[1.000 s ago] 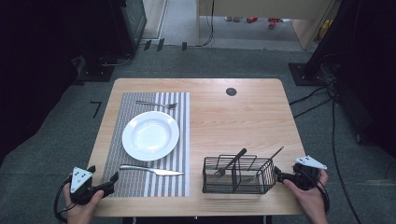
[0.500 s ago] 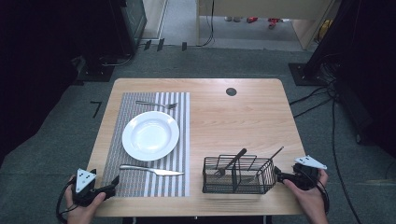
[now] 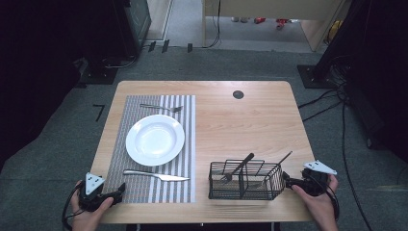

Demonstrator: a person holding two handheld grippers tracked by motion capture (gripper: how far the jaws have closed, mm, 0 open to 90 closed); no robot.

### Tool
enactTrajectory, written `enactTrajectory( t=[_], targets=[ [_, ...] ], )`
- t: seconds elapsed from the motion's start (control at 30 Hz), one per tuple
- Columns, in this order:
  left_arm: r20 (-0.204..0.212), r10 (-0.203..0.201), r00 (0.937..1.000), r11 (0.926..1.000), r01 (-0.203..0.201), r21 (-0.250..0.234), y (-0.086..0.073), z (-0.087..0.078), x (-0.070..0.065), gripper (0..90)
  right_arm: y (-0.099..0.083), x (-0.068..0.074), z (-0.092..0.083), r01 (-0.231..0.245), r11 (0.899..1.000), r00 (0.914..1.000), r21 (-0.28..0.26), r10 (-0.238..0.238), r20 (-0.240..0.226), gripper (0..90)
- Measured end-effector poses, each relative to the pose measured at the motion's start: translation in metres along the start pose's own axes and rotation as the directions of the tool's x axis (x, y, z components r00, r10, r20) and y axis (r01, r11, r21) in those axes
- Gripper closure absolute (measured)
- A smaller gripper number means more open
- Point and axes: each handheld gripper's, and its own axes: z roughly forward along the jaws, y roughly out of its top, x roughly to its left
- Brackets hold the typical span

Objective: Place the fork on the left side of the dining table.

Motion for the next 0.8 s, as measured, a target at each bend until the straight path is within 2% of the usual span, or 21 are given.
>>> enactTrajectory(
  t=[0.13, 0.8],
  targets=[
    [0.007, -0.014, 0.9999, 0.9999, 0.014, 0.000, -0.0006, 0.0003, 0.0009, 9.6, 0.0000, 0.0000, 0.0000, 0.000, 1.000, 1.0000, 0.000, 0.000, 0.000, 1.3],
    [0.010, -0.011, 0.9999, 0.9999, 0.011, -0.006, -0.0021, -0.0003, 0.0009, 9.9, 0.0000, 0.0000, 0.0000, 0.001, 1.000, 1.0000, 0.000, -0.001, 0.000, 1.3]
  ],
)
